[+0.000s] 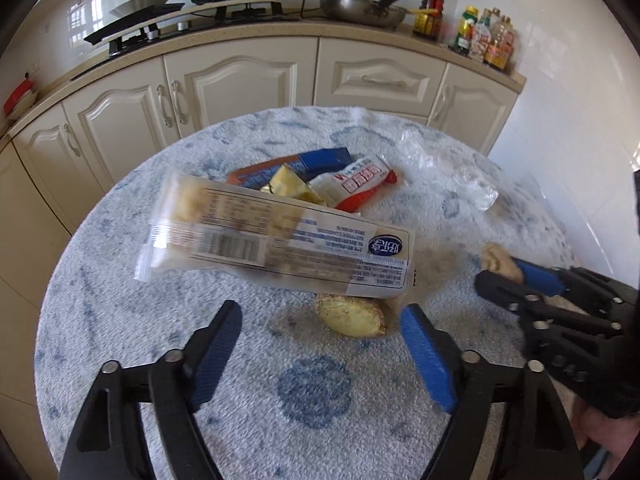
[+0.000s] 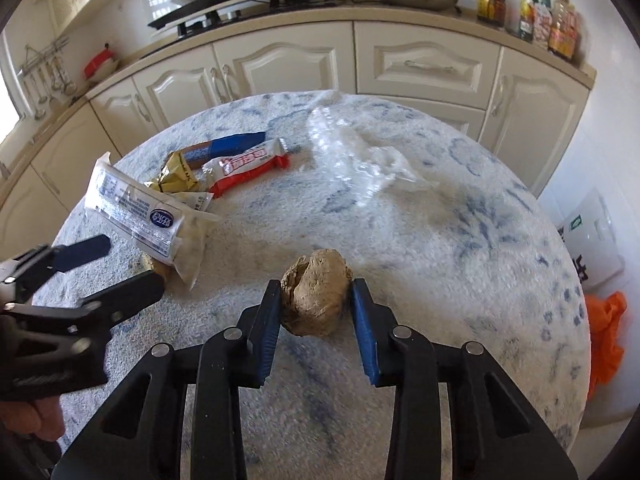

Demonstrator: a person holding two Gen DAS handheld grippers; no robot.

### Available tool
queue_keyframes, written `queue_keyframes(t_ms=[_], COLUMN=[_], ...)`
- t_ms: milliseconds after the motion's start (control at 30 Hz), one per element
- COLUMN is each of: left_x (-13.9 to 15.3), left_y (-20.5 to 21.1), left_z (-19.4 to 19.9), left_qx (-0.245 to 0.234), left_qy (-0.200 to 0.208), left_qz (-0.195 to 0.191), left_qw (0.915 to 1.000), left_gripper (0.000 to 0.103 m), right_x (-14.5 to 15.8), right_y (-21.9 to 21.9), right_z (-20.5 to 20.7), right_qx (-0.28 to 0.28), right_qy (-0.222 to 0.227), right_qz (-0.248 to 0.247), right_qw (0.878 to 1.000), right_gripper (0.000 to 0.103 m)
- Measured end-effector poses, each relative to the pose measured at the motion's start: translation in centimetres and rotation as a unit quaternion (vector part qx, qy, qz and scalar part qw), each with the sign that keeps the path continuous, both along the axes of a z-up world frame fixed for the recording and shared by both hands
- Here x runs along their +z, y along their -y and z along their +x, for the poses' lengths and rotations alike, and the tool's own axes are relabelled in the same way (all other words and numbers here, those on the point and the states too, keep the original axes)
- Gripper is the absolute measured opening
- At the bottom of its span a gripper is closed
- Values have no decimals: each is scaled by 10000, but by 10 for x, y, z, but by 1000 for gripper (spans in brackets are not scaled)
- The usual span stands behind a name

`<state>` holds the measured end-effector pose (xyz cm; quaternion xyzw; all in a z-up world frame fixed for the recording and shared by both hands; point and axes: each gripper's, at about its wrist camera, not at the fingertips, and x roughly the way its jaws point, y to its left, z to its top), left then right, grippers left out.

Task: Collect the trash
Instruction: 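Grasp the brown bread lump with the right tool while the left tool grasps the round bun, then carry the bread lump and bun with both tools over the blue bin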

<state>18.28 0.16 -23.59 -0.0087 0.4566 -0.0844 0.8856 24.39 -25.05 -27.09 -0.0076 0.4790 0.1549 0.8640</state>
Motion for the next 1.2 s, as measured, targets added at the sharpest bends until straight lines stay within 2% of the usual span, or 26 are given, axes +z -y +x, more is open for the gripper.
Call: queue_keyframes(t_ms=[33,67,100,167,200,367,567,900,1200], left_x=[-5,-6,-8,-9,-8,-9,4,57,106], left_y=[1,4,6,7,5,-3,-5,7,32], left_z=[5,6,6,6,6,1,-18,-58,-92], left_qx=[-30,-44,-86,-77,-84,-71,-137,-312,-693], left_qy=[-48,35,78,123,104,14,105,667,1200], left_qz=[14,96,147,112,-33,-383,-445,-429,-470], left_qw=[10000,9999,9998,9998,9999,9992,9989,9964,9892], left_gripper=[66,67,62,46,31,30,30,31,31], right_x=[2,3,5,9,11,19,30,64,100], right_y=[6,9,13,21,25,37,48,67,89], right_z=[-1,-1,-2,-5,-6,-15,-30,-58,-81], right_qx=[-67,-109,-154,-249,-295,-397,-502,-632,-746], right_qy=[-10,-14,-16,-5,-8,13,94,449,831], right_qz=[34,53,84,144,175,324,430,495,657], right_qw=[10000,9999,9998,9996,9994,9987,9978,9958,9916], right_gripper=[35,35,35,35,35,35,35,35,35])
